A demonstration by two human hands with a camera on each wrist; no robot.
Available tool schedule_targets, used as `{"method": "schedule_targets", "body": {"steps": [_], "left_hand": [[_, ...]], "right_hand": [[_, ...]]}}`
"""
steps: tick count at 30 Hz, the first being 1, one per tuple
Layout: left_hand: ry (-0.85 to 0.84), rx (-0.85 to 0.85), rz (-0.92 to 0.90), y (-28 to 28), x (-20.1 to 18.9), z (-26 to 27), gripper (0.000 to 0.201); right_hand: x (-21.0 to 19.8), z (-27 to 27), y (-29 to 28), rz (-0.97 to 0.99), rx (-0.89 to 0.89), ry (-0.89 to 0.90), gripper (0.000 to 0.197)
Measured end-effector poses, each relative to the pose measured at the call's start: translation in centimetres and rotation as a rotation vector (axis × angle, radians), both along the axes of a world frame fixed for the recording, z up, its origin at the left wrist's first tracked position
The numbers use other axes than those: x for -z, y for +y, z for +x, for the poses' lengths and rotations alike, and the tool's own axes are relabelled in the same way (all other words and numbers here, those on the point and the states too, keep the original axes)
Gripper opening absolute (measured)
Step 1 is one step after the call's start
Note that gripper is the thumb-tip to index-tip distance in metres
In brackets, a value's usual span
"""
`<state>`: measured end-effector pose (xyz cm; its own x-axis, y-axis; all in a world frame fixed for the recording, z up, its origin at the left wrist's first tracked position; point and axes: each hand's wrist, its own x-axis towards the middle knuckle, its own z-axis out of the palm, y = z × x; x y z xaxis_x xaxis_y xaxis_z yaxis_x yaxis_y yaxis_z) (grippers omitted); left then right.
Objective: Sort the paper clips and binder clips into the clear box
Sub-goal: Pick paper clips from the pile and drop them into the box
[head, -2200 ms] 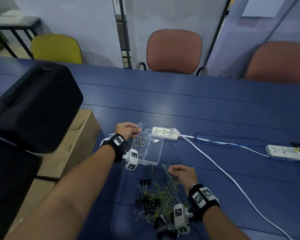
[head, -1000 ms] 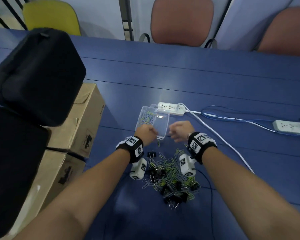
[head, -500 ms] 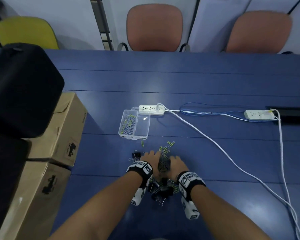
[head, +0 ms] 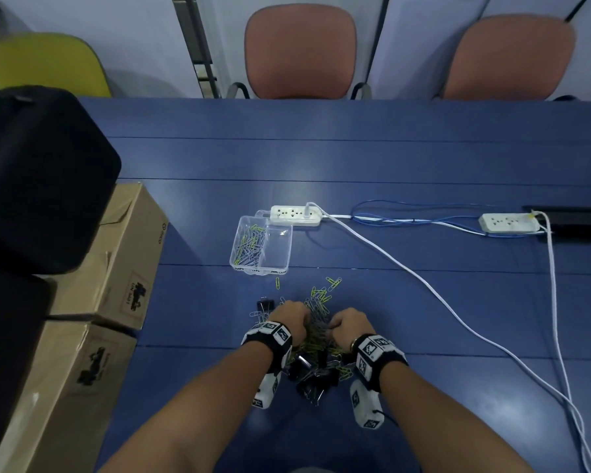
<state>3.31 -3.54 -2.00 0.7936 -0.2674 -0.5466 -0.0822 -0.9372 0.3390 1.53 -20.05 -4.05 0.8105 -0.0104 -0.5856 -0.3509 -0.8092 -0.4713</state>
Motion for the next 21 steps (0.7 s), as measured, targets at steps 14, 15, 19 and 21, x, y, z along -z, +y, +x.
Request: {"method": "schedule_targets", "body": {"steps": [14,15,19,21], "left_hand": [[0.055,-0.572,-0.460,3.1,-1.9,2.6,0.019],[0.075,-0.630,-0.515,3.3,-2.0,2.7,0.015],[0.133,-0.733,-0.699,3.9,-2.9,2.8,0.015],[0.146,-0.767,-0.754,4.2,-3.4,3.0,0.020]], "right_hand": [[0.0,0.7,-2.9,0.356,0.310,-0.047,0.010],[-0.1,0.5,-3.0,0.387,0.325,-0.038,0.008],[-0.7,0.3,-3.3,0.480,0.335,-0.053,0.008],[-1.2,0.3,-3.1,0.538,0.351,-0.063,0.008]]}}
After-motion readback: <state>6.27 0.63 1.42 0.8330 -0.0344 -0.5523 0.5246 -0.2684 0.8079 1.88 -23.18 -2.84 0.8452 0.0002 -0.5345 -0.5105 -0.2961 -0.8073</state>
